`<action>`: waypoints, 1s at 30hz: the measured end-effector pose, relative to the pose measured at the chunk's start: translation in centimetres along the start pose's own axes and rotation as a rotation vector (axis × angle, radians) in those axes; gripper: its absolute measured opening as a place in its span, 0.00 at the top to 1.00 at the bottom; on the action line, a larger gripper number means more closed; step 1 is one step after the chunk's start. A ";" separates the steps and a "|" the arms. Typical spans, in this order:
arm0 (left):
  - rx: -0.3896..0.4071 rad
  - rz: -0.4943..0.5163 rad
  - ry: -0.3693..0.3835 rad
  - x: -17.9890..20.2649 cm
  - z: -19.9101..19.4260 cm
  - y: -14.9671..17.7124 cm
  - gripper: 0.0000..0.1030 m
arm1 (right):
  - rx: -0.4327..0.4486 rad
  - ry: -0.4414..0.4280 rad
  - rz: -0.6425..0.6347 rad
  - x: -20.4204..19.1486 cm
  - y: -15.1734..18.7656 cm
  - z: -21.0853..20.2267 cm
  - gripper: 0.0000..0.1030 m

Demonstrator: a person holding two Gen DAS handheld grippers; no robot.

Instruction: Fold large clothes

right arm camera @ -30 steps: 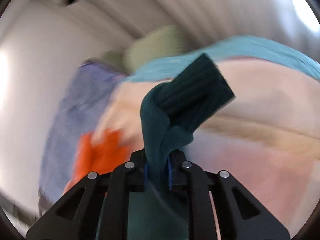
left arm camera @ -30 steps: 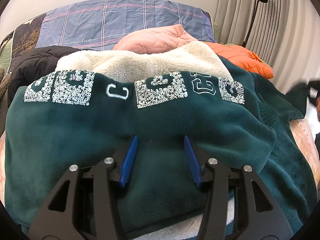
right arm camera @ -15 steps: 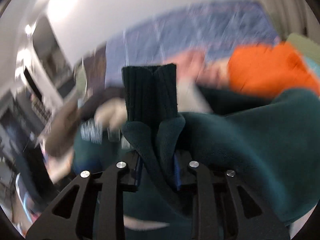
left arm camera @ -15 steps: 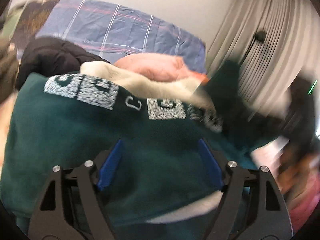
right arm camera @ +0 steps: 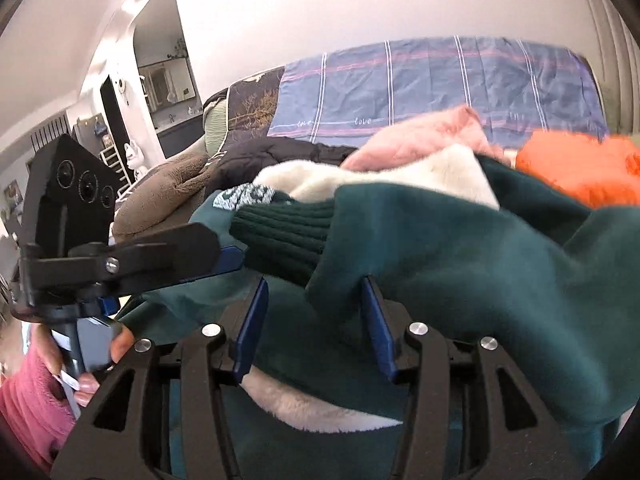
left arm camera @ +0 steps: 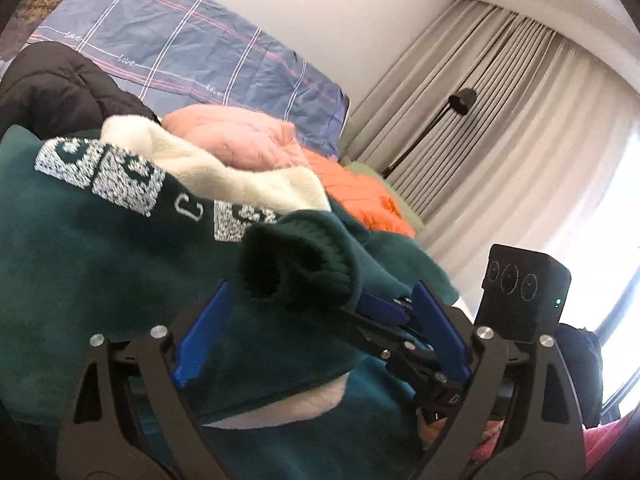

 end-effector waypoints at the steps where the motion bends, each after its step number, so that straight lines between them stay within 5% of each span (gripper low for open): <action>1: -0.018 -0.006 -0.029 -0.3 0.7 0.2 0.10 | 0.001 -0.011 0.016 0.1 0.0 0.2 0.53; 5: -0.052 -0.074 -0.127 -2.1 3.2 -0.7 0.20 | 0.021 -0.017 0.011 0.1 0.0 -0.1 0.53; 6: -0.054 -0.076 -0.123 -2.0 3.8 -1.5 0.39 | 0.024 -0.014 0.000 -0.3 0.1 -0.3 0.53; 7: -0.061 -0.072 -0.109 -1.8 4.1 -2.1 0.74 | 0.029 -0.013 -0.015 -0.4 0.1 -0.4 0.53; 9: -0.065 -0.069 -0.122 -1.2 4.4 -3.3 0.83 | 0.051 -0.027 -0.028 -1.2 -0.4 -1.6 0.53; 12: 0.011 0.021 -0.152 1.8 2.4 -5.9 0.84 | 0.166 -0.034 -0.003 -0.1 -1.5 -4.9 0.53; 17: 0.192 0.145 -0.190 5.5 -6.4 -9.9 0.84 | 0.342 -0.013 0.183 4.9 -2.7 -9.4 0.53; 19: 0.200 0.148 -0.230 4.5 -8.1 -10.3 0.84 | 0.274 0.048 0.233 6.3 -2.6 -8.3 0.53; 21: 0.174 0.127 -0.309 2.2 -9.0 -9.9 0.83 | 0.112 0.139 0.252 7.4 -1.7 -5.2 0.53; 24: 0.071 0.035 -0.434 -4.0 -8.3 -7.2 0.79 | -0.079 0.228 0.283 8.6 0.4 -0.8 0.53; 26: -0.003 -0.001 -0.570 -8.7 -7.2 -4.4 0.74 | -0.063 0.292 0.189 7.5 0.0 -0.6 0.52; 28: -0.010 -0.010 -0.648 -11.3 -7.3 -2.7 0.49 | -0.043 0.303 0.151 6.8 -0.2 -0.8 0.49; 30: 0.022 -0.045 -0.640 -11.9 -8.4 -2.5 0.48 | -0.029 0.302 0.147 6.8 -0.3 -0.8 0.49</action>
Point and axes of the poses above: each gripper's, at about its wrist camera, not at the fingertips, and z roughly the way its jaws point, x to its right, y to its underside, the point moved 4 cm from there along z, roughly the way its jaws point, and after that the axes turned 1 degree about y, right-handed, at the moved point
